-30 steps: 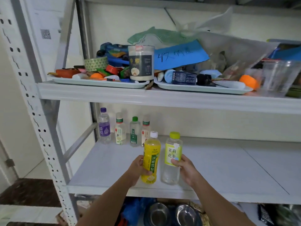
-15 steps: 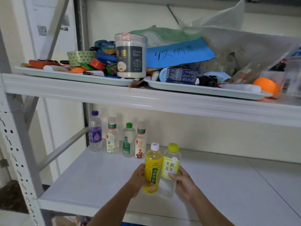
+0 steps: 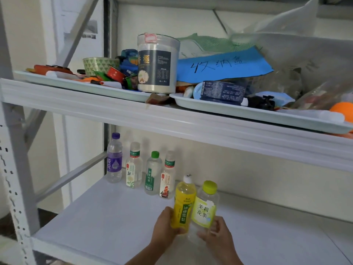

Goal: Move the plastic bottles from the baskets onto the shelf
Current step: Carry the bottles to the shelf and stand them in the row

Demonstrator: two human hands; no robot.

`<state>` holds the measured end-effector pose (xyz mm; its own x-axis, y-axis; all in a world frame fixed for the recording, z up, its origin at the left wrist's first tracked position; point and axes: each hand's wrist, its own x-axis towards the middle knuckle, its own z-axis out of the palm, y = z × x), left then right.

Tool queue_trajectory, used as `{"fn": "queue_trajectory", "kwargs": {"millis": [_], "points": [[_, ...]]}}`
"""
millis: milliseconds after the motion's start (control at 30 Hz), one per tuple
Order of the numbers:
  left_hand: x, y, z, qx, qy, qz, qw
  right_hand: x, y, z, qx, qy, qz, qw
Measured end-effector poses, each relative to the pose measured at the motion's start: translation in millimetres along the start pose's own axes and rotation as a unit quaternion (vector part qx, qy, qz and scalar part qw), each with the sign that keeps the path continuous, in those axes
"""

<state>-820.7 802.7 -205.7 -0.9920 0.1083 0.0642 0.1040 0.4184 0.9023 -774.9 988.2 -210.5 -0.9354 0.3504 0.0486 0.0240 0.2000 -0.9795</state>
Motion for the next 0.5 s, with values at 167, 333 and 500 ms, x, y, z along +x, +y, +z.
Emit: {"fn": "queue_trajectory", "kwargs": {"millis": [167,333,500], "points": [[29,4,14,0.042,-0.003,0.023,0.999,36,-1,-4,-0.029,-0.001,-0.026,0.999],[56,7,28,0.027,-0.003,0.05,0.998,73,0,-4,-0.061,0.006,-0.057,0.997],[78,13,41,0.056,-0.011,0.048,0.997,104,3,-5,-0.088,0.014,-0.071,0.994]]}}
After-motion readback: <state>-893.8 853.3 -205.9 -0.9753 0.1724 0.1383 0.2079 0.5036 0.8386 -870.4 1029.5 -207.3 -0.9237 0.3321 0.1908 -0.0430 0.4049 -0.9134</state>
